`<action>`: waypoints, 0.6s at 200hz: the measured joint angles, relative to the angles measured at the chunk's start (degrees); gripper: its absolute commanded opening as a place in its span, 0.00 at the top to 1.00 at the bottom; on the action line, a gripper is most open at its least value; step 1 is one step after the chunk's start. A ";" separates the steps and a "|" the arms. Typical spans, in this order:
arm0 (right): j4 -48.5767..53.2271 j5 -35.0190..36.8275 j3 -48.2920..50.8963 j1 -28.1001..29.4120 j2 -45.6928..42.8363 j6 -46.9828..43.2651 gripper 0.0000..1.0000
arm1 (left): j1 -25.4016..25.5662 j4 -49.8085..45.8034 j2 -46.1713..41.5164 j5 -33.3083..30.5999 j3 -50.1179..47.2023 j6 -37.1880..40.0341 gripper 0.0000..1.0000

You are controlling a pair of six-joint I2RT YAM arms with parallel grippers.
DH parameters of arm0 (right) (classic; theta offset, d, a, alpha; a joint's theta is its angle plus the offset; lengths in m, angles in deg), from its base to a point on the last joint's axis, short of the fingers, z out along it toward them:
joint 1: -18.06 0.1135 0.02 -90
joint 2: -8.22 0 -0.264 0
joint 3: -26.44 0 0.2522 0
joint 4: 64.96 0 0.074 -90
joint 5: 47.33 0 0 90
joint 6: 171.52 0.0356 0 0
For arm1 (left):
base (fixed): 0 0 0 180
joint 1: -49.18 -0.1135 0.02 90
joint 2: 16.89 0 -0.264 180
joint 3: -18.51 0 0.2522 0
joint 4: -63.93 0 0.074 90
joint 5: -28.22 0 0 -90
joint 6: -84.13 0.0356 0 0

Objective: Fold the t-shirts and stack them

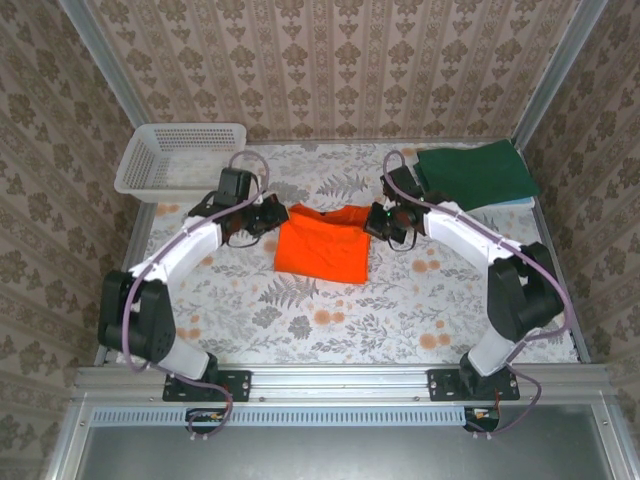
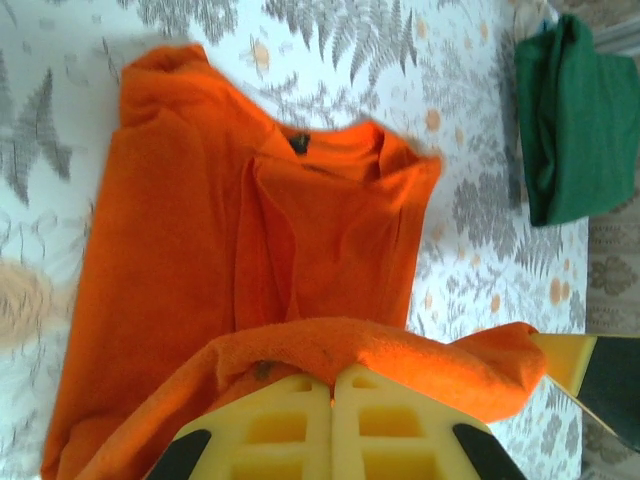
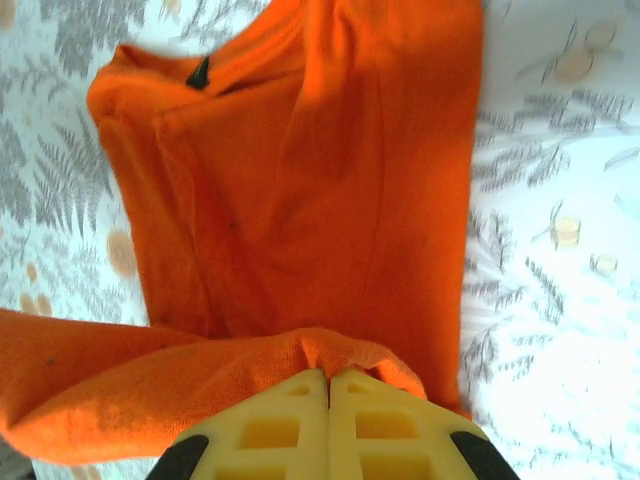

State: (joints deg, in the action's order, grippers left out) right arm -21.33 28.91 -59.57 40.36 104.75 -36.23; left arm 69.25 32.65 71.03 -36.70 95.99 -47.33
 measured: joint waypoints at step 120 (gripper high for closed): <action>7.65 -1.51 -28.65 -10.27 26.69 -0.68 0.35 | -4.59 -7.76 37.62 -2.34 39.41 4.09 0.21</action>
State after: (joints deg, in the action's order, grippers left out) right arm -13.68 27.40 -88.23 30.09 131.43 -36.90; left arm 64.66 24.89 108.64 -39.04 135.40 -43.24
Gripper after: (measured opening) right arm 0.643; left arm 0.802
